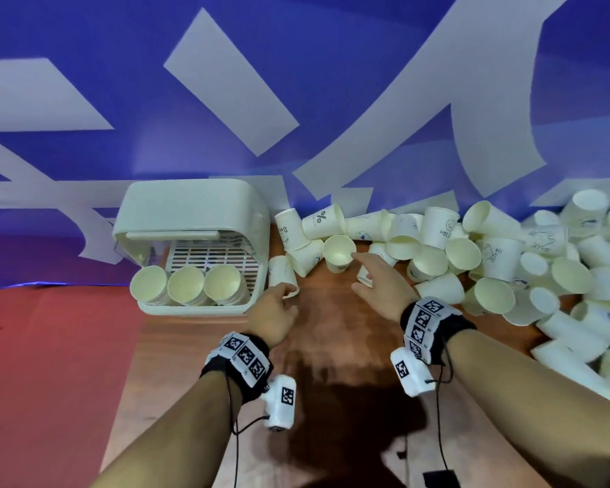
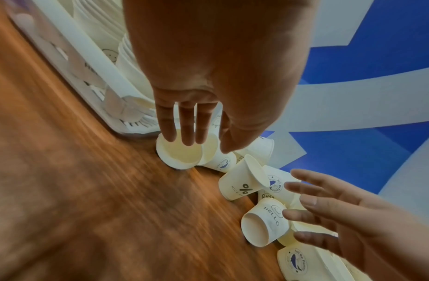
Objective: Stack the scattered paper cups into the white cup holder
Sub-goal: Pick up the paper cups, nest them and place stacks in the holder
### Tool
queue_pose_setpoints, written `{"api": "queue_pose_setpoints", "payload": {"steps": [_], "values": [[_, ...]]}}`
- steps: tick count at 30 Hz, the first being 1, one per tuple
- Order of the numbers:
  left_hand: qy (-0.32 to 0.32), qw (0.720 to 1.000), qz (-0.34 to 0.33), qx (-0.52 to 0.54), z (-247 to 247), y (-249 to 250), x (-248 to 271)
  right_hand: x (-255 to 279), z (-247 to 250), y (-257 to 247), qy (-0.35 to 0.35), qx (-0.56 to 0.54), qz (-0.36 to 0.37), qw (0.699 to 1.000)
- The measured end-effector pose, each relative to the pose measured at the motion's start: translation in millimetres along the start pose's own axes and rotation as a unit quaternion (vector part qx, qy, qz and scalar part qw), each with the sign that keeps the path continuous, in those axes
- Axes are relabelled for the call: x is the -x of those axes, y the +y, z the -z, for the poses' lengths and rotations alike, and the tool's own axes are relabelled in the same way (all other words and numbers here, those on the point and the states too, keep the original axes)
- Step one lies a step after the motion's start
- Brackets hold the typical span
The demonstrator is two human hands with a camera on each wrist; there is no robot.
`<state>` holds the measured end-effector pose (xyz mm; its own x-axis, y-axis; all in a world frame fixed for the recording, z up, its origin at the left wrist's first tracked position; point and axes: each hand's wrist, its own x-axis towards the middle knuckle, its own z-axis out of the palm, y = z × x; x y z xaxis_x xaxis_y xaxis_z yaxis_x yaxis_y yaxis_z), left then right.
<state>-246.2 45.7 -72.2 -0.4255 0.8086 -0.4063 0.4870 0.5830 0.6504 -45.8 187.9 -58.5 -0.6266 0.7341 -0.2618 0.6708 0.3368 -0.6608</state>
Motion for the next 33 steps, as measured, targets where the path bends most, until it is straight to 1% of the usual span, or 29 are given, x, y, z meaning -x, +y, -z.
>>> {"api": "queue_pose_setpoints", "payload": {"steps": [2, 4, 9, 14, 18, 20, 23, 27, 30, 33], "values": [[-0.013, 0.999, 0.029, 0.025, -5.3, 1.2, -2.8, -8.4, -1.6, 3.4, -0.022, -0.001, -0.001, 1.0], [-0.019, 0.996, 0.051, 0.075, -9.9, 0.3, -6.4, -15.2, -4.2, 6.4, -0.04, -0.003, -0.003, 0.999], [-0.006, 0.976, 0.094, 0.198, -16.4, 2.1, -14.2, -22.5, -9.7, 12.2, -0.071, -0.012, -0.003, 0.997], [-0.013, 0.974, 0.093, 0.205, -18.5, 1.8, -18.3, -22.6, -11.7, 15.0, -0.084, -0.004, -0.005, 0.996], [-0.012, 0.98, 0.09, 0.174, -14.5, 8.1, -13.4, -19.9, -12.9, 11.0, -0.1, 0.011, -0.013, 0.995], [-0.012, 0.986, 0.078, 0.144, -10.5, 7.9, -10.1, -18.4, -12.9, 7.9, -0.087, 0.013, -0.024, 0.996], [-0.002, 0.993, 0.054, 0.101, -4.3, 2.8, -3.2, -15.5, -12.1, 2.6, -0.036, 0.005, -0.03, 0.999], [0.061, 0.996, -0.002, 0.069, 12.3, 3.0, 6.9, -11.4, -8.3, -8.3, 0.019, 0.02, 0.001, 1.0], [0.108, 0.992, -0.027, 0.052, 29.9, 3.1, 16.2, -6.5, -5.2, -22.0, 0.042, 0.027, 0.02, 0.999], [0.136, 0.989, -0.044, 0.046, 47.2, 0.5, 25.7, -1.1, -4.0, -40.5, 0.063, 0.024, 0.038, 0.997]]}}
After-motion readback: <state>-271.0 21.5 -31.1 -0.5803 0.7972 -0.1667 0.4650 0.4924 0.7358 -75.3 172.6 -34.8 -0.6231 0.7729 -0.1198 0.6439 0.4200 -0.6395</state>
